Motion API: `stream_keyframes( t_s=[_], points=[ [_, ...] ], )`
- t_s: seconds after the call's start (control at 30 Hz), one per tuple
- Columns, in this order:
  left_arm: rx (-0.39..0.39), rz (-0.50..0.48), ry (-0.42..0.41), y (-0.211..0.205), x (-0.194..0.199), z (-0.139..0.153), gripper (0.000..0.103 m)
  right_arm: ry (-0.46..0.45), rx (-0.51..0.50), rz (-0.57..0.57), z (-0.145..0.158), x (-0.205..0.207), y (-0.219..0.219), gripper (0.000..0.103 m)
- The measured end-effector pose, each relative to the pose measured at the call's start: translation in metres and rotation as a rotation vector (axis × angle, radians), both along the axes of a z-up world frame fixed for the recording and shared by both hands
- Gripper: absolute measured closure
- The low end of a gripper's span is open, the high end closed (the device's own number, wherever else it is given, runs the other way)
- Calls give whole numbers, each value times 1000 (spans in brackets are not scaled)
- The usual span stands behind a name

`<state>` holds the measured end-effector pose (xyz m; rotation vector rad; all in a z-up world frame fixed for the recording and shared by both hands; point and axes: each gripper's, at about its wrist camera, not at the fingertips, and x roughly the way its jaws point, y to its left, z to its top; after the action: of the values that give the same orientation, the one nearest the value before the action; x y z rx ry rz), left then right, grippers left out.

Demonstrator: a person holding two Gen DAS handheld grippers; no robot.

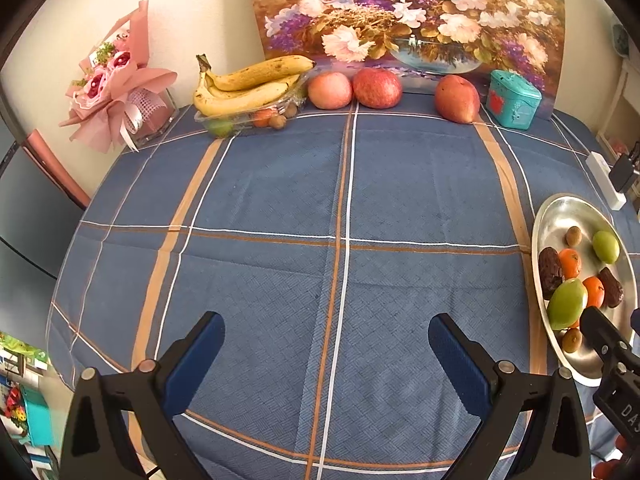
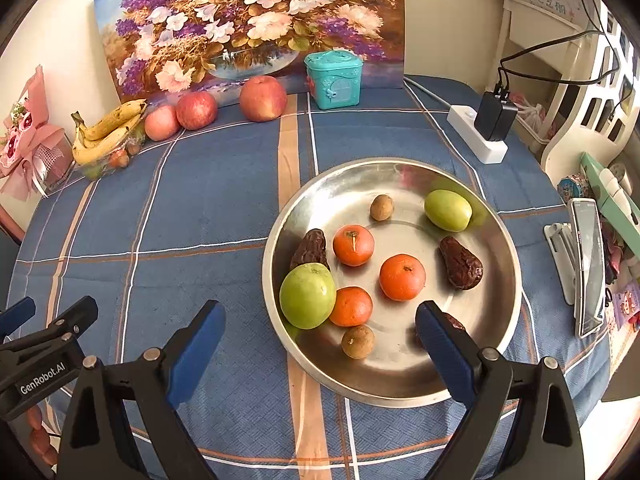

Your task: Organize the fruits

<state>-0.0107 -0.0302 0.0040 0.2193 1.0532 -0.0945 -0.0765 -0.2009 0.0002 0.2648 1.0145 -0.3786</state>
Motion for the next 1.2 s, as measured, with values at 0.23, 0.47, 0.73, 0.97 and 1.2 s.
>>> stream_keyframes(
  t_s=[0.23,0.47,0.73,0.97,1.2],
  points=[
    [-10,21,15,6,3,-2,0,11,-6,10,-2,2,2,7],
    [-23,40,29,9,5,-4,0,17,-7,17,-3,3,3,7],
    [-22,39,32,10,6,-4,0,20,-8,21,-3,4,3,7],
    [-24,39,36,10,7,-4,0,21,-8,20,-2,4,4,7],
    [-25,46,43,12,7,-5,0,20,-9,20,-2,3,3,7]
  ],
)
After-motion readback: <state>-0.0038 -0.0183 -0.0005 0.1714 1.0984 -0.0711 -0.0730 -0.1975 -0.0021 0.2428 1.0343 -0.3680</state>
